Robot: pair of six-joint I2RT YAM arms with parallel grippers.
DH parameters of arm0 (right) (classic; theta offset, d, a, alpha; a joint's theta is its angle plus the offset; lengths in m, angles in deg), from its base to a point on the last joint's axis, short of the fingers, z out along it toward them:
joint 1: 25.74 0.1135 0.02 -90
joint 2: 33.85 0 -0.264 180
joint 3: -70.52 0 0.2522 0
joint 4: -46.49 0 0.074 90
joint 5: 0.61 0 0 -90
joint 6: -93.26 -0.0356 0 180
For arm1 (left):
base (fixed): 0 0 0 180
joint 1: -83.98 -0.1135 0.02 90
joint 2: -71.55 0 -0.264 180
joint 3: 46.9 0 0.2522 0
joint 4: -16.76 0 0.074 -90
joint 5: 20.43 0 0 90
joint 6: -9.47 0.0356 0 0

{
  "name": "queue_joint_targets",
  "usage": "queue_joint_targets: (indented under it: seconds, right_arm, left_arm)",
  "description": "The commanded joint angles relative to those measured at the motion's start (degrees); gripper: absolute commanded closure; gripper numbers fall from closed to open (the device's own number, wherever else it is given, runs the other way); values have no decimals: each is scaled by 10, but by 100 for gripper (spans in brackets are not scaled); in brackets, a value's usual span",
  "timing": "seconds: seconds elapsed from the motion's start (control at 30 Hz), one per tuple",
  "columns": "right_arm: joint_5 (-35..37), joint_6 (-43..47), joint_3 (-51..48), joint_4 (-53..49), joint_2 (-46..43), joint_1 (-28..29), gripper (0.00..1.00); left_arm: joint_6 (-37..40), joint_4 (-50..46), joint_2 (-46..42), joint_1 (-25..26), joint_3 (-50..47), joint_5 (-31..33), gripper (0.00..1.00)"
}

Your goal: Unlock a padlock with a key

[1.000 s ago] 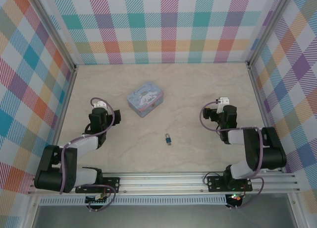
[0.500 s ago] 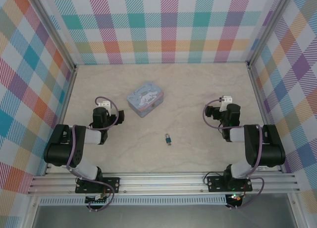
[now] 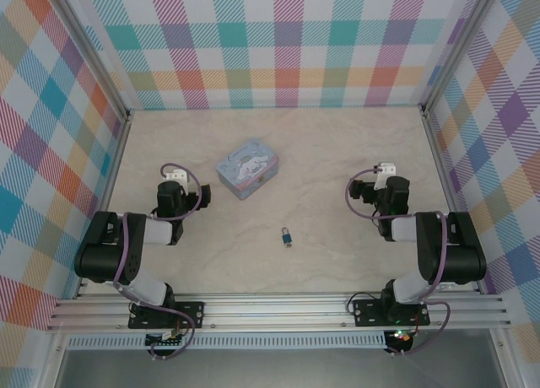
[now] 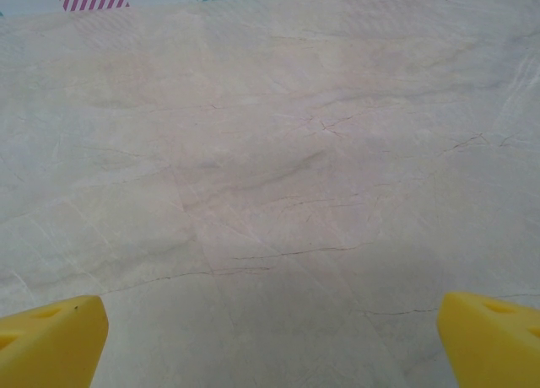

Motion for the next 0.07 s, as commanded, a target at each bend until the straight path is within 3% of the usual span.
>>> queue_joint_targets:
  seconds: [0.0,0.03]
  right_arm:
    - [-13,-1,9,15,-2,0,0]
    - [-13,-1,9,15,-1,1,0]
  left_arm:
    - [-5,29,-1,-6,11,1,0]
    - [-5,28,-2,-6,10,2,0]
